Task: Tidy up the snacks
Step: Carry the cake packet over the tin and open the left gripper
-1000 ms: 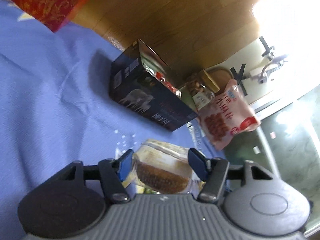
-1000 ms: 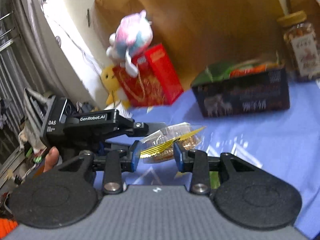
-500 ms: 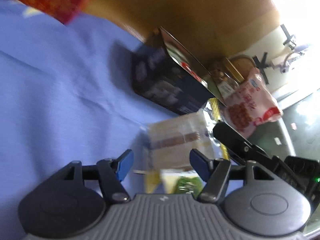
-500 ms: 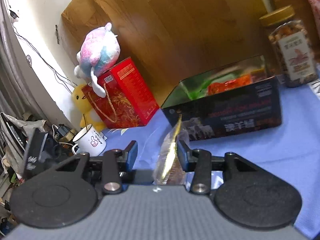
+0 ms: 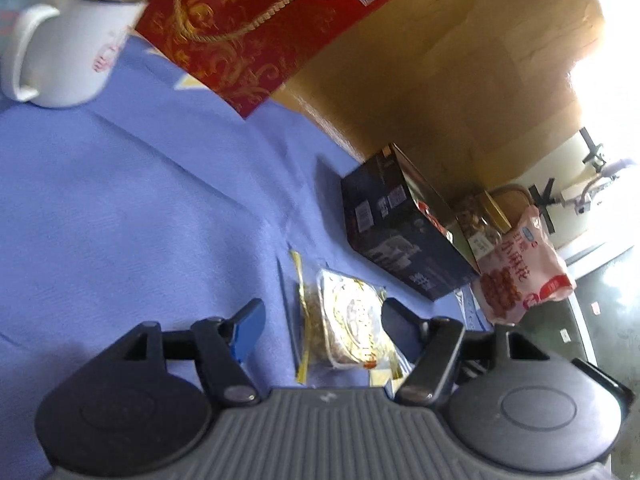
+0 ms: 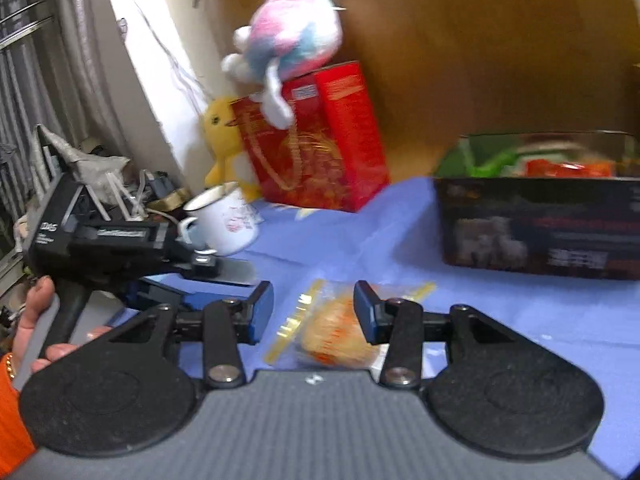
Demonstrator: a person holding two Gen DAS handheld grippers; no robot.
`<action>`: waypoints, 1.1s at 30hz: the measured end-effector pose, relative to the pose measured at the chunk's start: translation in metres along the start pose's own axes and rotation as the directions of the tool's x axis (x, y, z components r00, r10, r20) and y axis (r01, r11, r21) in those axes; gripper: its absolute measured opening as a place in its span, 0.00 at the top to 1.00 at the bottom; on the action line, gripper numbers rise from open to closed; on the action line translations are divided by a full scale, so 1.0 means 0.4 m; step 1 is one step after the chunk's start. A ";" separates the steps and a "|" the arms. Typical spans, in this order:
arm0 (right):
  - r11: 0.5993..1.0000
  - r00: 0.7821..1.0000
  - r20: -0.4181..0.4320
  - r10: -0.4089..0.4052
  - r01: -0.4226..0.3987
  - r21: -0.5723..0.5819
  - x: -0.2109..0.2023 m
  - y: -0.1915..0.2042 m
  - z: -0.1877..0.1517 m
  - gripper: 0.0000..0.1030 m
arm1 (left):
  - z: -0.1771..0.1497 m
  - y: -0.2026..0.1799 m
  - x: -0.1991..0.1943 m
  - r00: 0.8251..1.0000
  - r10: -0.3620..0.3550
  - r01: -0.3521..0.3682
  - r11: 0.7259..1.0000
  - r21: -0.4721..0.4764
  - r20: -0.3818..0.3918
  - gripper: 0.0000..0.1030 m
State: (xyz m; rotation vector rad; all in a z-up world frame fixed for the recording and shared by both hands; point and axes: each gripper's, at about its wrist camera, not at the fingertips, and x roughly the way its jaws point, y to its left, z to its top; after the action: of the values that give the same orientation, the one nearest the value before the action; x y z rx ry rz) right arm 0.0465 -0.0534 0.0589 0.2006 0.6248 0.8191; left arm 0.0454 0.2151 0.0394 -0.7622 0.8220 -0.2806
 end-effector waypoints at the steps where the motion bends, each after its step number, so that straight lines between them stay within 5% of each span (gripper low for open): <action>1: 1.000 1.000 -0.016 -0.017 0.017 -0.003 -0.004 -0.012 -0.006 0.51 | -0.001 -0.005 0.011 1.000 -0.006 0.007 1.000 0.008 -0.008 0.30; 6: 0.991 0.989 -0.093 -0.114 0.106 -0.085 0.001 -0.033 -0.043 0.37 | -0.017 -0.041 0.076 0.999 0.002 0.001 0.998 0.068 -0.049 0.29; 11: 0.975 0.974 -0.176 -0.142 0.107 -0.194 0.072 -0.003 -0.063 0.39 | -0.058 -0.085 0.134 0.994 0.097 -0.085 0.981 0.173 -0.058 0.59; 16: 0.947 0.972 -0.125 -0.198 0.157 -0.279 0.077 0.032 -0.074 0.56 | -0.069 -0.140 0.130 0.993 0.111 -0.098 0.970 0.225 -0.046 0.62; 25: 0.938 0.964 0.077 -0.255 0.266 -0.222 -0.057 -0.032 0.021 0.57 | 0.018 -0.341 0.168 1.000 -0.013 0.011 0.940 0.342 0.004 0.62; 30: 0.916 0.941 0.142 -0.308 0.334 -0.222 -0.044 -0.101 0.125 0.57 | 0.110 -0.414 0.255 0.999 0.007 -0.025 0.925 0.378 0.047 0.60; 33: 0.921 0.937 0.141 -0.320 0.342 -0.186 -0.004 -0.166 0.178 0.56 | 0.157 -0.420 0.322 0.993 0.085 -0.110 0.922 0.371 0.084 0.55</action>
State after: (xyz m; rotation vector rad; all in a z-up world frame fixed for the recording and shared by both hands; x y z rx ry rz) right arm 0.1288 -0.0946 0.0904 -0.0528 0.4506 0.5353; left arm 0.1873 0.0633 0.1143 -0.3674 0.7128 -0.3103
